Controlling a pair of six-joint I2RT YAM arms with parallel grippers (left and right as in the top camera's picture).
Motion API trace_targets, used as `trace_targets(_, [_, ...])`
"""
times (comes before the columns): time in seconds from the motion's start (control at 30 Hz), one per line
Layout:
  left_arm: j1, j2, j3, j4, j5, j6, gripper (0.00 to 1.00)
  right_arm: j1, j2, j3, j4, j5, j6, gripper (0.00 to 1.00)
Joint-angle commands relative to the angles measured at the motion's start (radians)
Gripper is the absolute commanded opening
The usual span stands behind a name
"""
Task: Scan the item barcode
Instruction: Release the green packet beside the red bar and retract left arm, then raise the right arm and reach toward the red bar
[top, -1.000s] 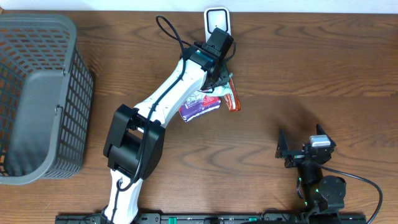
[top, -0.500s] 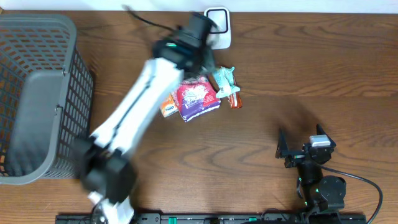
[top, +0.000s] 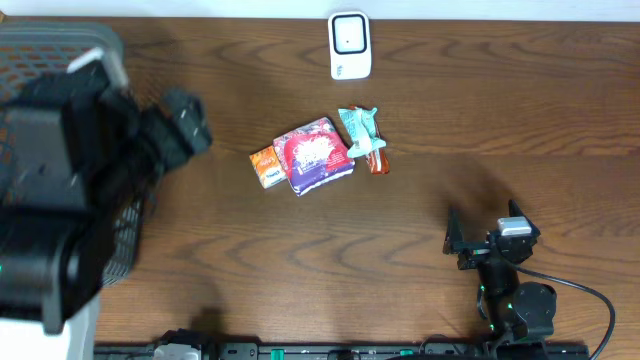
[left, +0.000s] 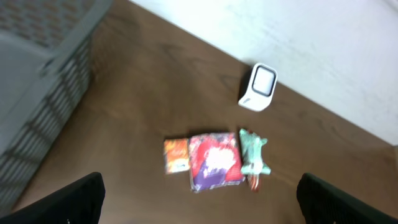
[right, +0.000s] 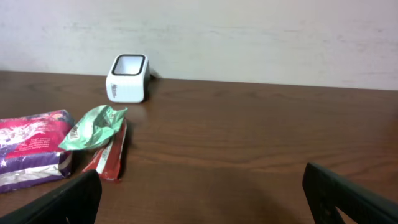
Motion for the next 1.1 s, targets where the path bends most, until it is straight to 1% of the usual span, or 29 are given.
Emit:
trace_targets(0.0, [0.006,-0.050,0.002,-0.076,0.017,0.018,0.98,-0.002,-0.003,-0.002,-0.005,-0.006,0.006,0.99])
trace_targets(0.1, [0.006,-0.061,0.002,-0.157,0.043,0.030,0.98,-0.002,-0.003,-0.002,-0.004,-0.006,0.006,0.99])
trace_targets(0.13, [0.006,-0.060,0.000,-0.178,0.063,0.051,0.98,-0.002,-0.003,-0.002,-0.004,-0.006,0.006,0.99])
trace_targets(0.23, [0.006,-0.054,-0.027,-0.219,0.141,0.179,0.98,-0.002,-0.003,-0.002,-0.004,-0.006,0.006,0.99])
trace_targets(0.3, [0.006,-0.050,-0.053,-0.242,0.163,0.218,0.98,-0.002,-0.003,-0.002,-0.004,-0.006,0.006,0.99])
trace_targets(0.6, [0.006,-0.043,-0.156,-0.263,0.163,0.219,0.98,-0.002,-0.003,-0.002,-0.004,-0.006,0.006,0.99])
trace_targets(1.07, [0.006,-0.036,-0.158,-0.270,0.163,0.219,0.98,-0.002,-0.003,-0.002,-0.004,-0.006,0.006,0.99])
